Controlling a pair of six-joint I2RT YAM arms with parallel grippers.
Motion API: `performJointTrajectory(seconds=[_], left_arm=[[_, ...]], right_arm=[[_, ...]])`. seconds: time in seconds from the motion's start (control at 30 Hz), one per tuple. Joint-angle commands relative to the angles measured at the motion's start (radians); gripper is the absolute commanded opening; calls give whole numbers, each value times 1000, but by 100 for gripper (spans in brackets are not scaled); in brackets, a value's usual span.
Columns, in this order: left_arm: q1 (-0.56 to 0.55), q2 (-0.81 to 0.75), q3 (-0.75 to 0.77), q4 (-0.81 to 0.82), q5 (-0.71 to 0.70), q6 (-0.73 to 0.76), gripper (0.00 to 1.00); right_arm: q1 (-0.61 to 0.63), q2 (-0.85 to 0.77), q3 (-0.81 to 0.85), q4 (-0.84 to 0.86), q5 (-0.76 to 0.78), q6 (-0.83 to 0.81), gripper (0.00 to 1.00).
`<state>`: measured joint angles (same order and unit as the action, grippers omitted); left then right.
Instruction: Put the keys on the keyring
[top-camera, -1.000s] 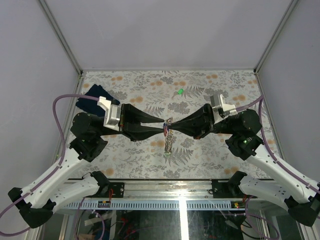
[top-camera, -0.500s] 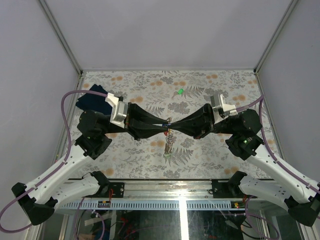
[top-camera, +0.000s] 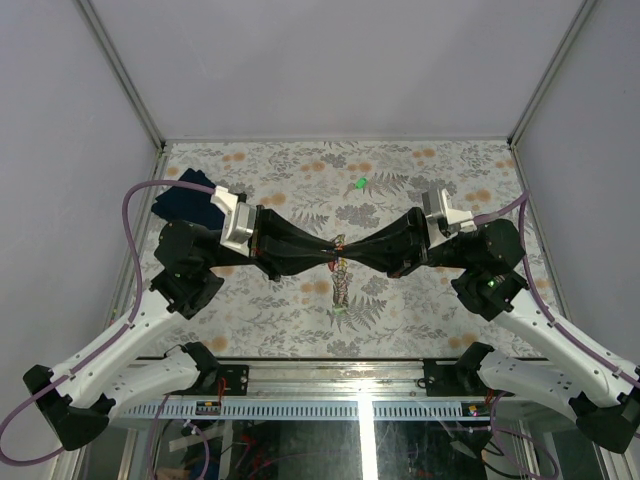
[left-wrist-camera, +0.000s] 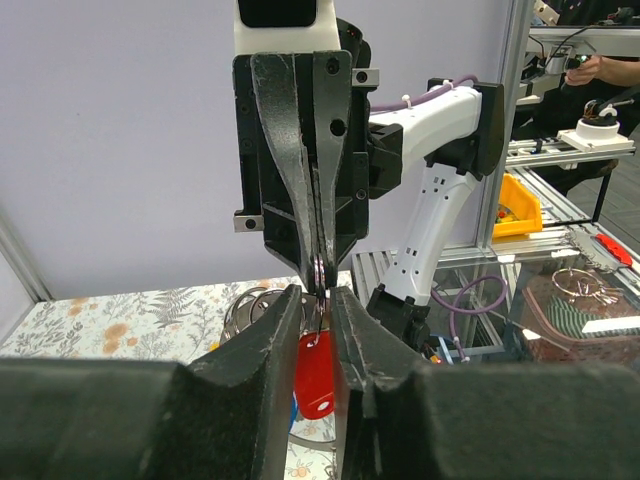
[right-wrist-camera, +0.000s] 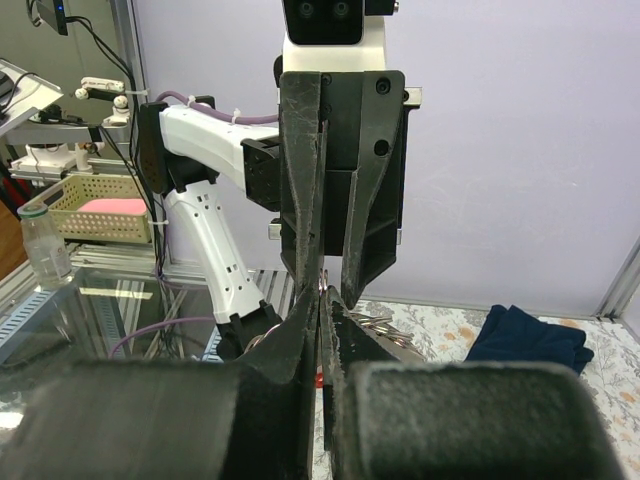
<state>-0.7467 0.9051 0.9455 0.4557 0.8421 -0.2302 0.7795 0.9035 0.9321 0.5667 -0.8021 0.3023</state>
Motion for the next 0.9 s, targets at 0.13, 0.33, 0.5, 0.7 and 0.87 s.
performJointTrajectory(seconds=[0.13, 0.33, 0.5, 0.7, 0.87], left_arm=[[-7, -5, -5, 29, -8, 14, 5], [-8, -2, 15, -14, -9, 30, 0], [-7, 7, 97, -241, 4, 157, 0], [-7, 44, 243, -631, -27, 368, 0], [-7, 113, 392, -949, -88, 532, 0]], right_arm=[[-1, -31, 55, 66, 29, -20, 0], [-1, -33, 55, 39, 29, -38, 0], [0, -54, 76, -87, 43, -120, 20], [0, -69, 150, -344, 82, -247, 32], [-2, -40, 224, -548, 124, -302, 33]])
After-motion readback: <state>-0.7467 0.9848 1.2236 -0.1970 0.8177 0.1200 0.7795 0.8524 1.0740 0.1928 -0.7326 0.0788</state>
